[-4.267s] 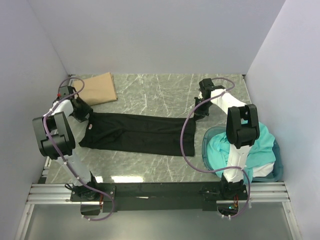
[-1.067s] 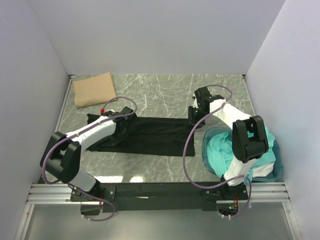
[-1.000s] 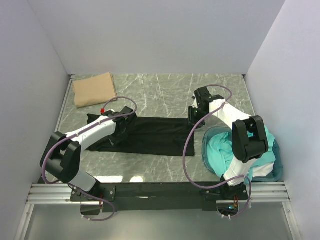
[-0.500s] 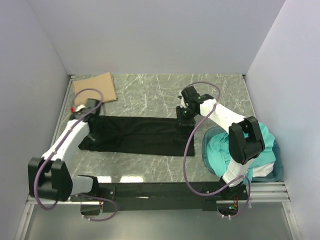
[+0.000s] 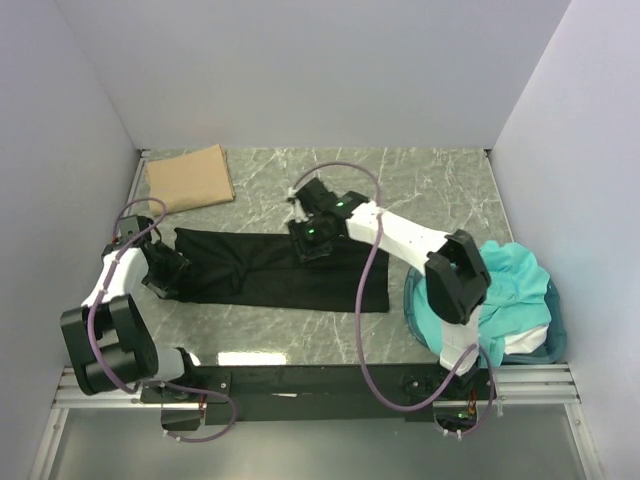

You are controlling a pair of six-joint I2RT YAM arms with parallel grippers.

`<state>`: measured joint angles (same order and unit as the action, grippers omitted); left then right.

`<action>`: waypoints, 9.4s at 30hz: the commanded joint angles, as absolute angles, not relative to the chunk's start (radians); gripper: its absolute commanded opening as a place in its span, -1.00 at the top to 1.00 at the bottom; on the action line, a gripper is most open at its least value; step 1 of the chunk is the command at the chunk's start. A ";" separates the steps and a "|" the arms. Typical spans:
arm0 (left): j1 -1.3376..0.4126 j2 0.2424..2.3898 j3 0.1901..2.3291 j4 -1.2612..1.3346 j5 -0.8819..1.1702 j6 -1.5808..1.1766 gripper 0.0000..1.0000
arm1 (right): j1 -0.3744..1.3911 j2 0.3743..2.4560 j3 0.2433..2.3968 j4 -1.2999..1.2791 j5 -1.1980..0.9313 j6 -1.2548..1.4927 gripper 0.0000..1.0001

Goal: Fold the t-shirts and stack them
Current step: Fold the tshirt

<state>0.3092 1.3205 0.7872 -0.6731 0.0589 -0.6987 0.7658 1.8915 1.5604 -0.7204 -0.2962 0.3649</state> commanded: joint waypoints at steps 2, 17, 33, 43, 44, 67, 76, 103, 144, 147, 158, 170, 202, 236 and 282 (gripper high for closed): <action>0.350 1.367 0.790 -0.568 0.202 -0.632 -0.21 | 0.877 1.966 1.704 -0.686 -0.292 0.428 0.27; 0.386 1.416 0.825 -0.569 0.264 -0.543 -0.19 | 1.017 2.223 1.917 -0.462 -0.183 0.543 0.18; 0.388 1.399 0.795 -0.571 0.310 -0.538 -0.02 | 1.074 2.345 2.011 -0.538 -0.077 0.515 0.13; 0.388 1.425 0.802 -0.571 0.310 -0.534 0.12 | 1.078 2.399 2.046 -0.549 -0.052 0.503 0.13; 0.388 1.430 0.802 -0.571 0.308 -0.535 0.12 | 1.077 2.404 2.048 -0.549 -0.054 0.503 0.13; 0.388 1.465 0.801 -0.557 0.311 -0.529 0.99 | 1.072 2.280 1.886 -0.503 -0.051 0.512 1.00; 0.391 1.445 0.828 -0.595 0.264 -0.534 0.99 | 1.057 2.207 1.825 -0.471 -0.057 0.528 1.00; 0.385 1.278 0.885 -0.772 0.132 -0.587 0.12 | 0.937 1.912 1.599 -0.491 -0.081 0.466 0.35; 0.014 1.808 1.037 -0.518 0.012 -0.729 0.19 | 0.483 1.948 1.258 -0.591 -0.126 0.333 0.42; 0.006 1.836 1.046 -0.523 0.011 -0.710 0.20 | 0.483 1.931 1.224 -0.618 -0.112 0.380 0.43; -0.100 1.911 1.065 -0.528 0.003 -0.611 0.20 | 0.589 1.796 1.036 -0.623 -0.083 0.558 0.44; -0.213 2.020 1.238 -0.578 -0.043 -0.494 0.21 | 0.802 1.763 1.008 -0.678 -0.012 0.799 0.44; -0.386 2.405 1.918 -0.609 0.216 -0.316 0.22 | 0.959 1.686 1.153 -0.839 -0.014 0.925 0.44; -0.364 2.299 1.848 -0.701 0.176 -0.476 0.26 | 0.960 1.664 1.035 -0.653 -0.038 0.812 0.42; -0.276 2.353 2.203 -0.330 0.397 -0.495 -0.43 | 0.762 1.918 1.505 -0.726 -0.209 0.563 0.33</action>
<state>-0.2798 2.5160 2.1914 -0.4015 0.3466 -0.4744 0.7650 2.0148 1.4967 -0.7265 -0.2066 0.5812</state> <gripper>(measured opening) 0.709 0.333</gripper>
